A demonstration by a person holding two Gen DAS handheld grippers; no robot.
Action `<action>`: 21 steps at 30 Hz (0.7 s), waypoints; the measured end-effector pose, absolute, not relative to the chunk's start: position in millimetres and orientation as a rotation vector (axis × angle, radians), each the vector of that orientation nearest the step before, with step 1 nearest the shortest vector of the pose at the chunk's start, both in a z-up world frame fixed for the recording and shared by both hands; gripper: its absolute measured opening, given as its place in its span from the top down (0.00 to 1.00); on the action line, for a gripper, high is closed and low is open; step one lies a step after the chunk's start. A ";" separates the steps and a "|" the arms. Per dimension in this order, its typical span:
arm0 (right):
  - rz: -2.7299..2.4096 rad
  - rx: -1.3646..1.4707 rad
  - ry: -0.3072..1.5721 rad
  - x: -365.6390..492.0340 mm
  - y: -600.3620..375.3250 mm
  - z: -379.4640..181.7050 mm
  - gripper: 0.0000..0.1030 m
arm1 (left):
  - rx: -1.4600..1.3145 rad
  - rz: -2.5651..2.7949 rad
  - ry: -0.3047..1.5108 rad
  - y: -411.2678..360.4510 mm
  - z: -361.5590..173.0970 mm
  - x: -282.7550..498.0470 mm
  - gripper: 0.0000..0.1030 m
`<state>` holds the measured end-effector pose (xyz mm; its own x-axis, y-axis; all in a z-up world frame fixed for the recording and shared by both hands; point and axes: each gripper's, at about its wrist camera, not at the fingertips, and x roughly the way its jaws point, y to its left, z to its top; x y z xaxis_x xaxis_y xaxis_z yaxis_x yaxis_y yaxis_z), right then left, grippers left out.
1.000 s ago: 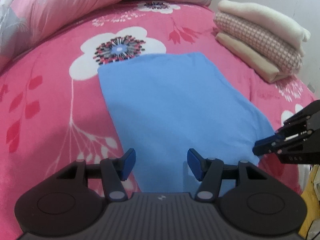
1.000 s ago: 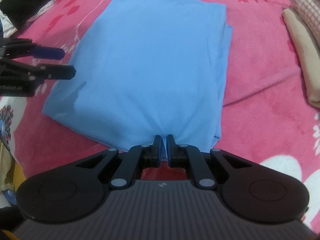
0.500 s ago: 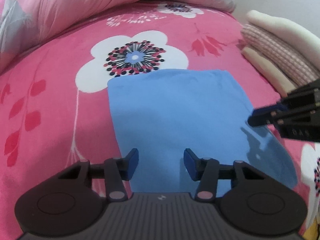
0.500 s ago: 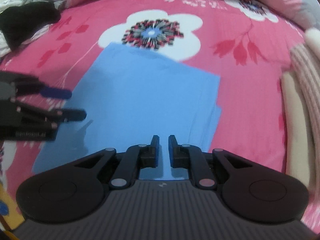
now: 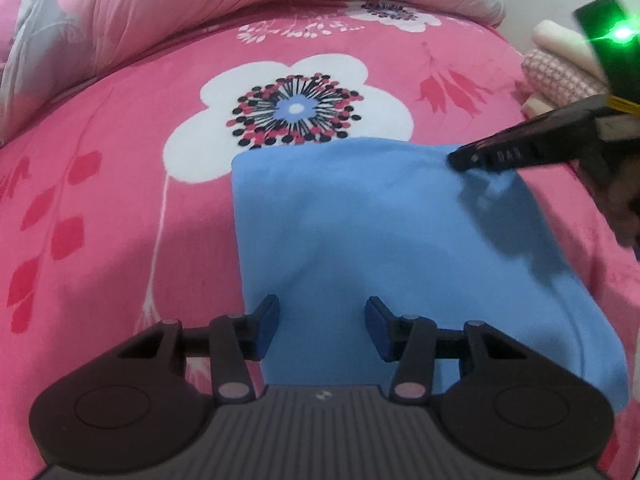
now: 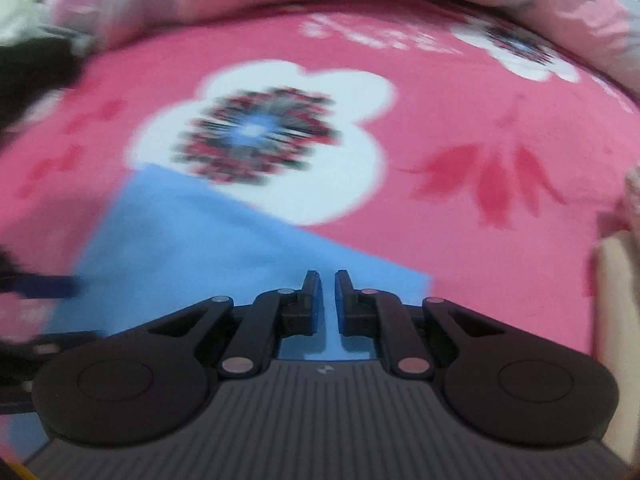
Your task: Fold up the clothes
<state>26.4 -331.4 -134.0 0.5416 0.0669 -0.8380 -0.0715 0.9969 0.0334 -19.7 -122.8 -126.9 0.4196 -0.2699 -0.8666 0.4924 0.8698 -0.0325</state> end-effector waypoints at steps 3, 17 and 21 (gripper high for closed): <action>-0.022 -0.077 0.973 31.4 -345.1 -133.1 0.93 | 0.236 -0.469 1.037 -123.4 -127.7 -19.9 0.53; 0.065 0.004 0.915 57.8 -337.6 -140.2 0.93 | 0.248 -0.419 1.051 -131.1 -127.8 -20.0 0.53; 0.133 0.042 0.885 47.4 -344.9 -124.2 0.93 | 0.261 -0.410 1.038 -131.7 -125.1 -20.2 0.53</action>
<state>47.4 -344.9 -124.2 0.6258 0.1333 -0.7685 -0.0986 0.9909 0.0916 -20.2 -131.7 -125.1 0.4425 -0.2053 -0.8730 0.4473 0.8942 0.0164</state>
